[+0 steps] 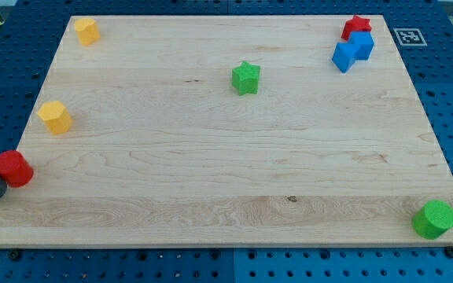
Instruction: Slide the red circle closer to the yellow hexagon
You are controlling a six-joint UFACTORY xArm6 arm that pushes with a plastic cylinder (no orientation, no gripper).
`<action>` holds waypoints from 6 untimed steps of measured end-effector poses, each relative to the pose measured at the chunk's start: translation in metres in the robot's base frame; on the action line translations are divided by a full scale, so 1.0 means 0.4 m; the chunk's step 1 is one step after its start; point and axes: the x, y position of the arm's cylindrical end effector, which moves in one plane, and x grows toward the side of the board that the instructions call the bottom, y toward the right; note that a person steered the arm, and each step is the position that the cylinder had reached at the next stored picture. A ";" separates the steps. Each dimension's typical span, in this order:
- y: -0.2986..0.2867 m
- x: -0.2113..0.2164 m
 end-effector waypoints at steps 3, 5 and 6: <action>0.002 -0.171; 0.018 -0.188; 0.002 -0.140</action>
